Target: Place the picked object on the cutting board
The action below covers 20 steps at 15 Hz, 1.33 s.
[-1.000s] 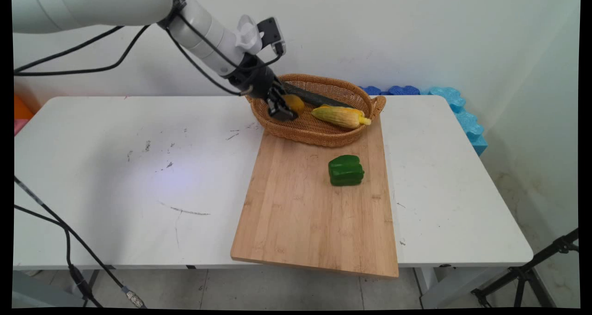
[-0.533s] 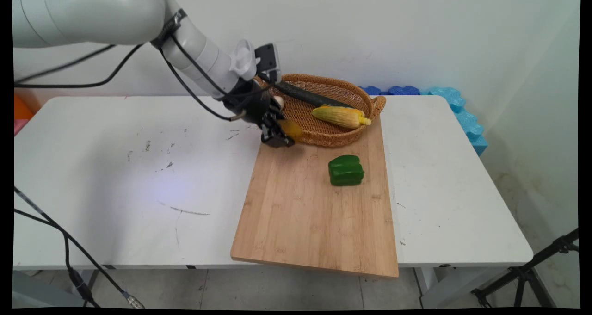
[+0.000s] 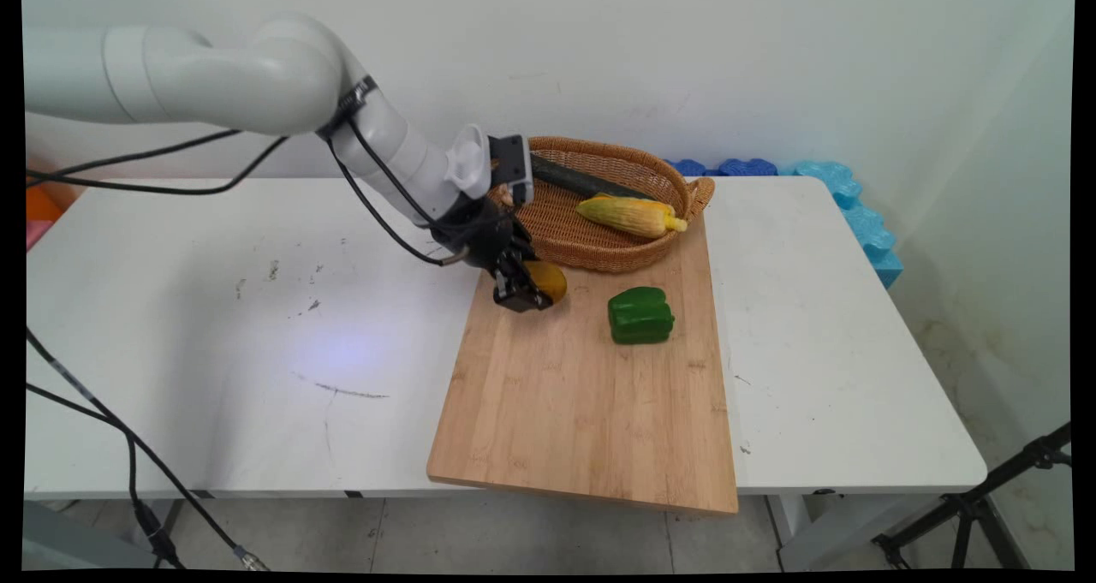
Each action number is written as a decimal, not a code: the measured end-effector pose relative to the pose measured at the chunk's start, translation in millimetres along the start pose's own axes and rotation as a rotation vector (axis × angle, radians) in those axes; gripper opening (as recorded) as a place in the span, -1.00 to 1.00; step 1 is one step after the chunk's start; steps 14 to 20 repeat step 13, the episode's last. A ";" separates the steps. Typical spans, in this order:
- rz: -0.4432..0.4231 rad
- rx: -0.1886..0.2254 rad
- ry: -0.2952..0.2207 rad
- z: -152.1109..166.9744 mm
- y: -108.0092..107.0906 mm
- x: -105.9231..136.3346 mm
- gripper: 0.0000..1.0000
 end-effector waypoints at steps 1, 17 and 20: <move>-0.001 -0.004 -0.002 6.9 -0.2 -2.0 -1.00; -0.008 -0.030 -0.004 47.5 -0.4 -16.3 1.00; -0.008 -0.030 -0.004 47.5 -0.4 -16.3 1.00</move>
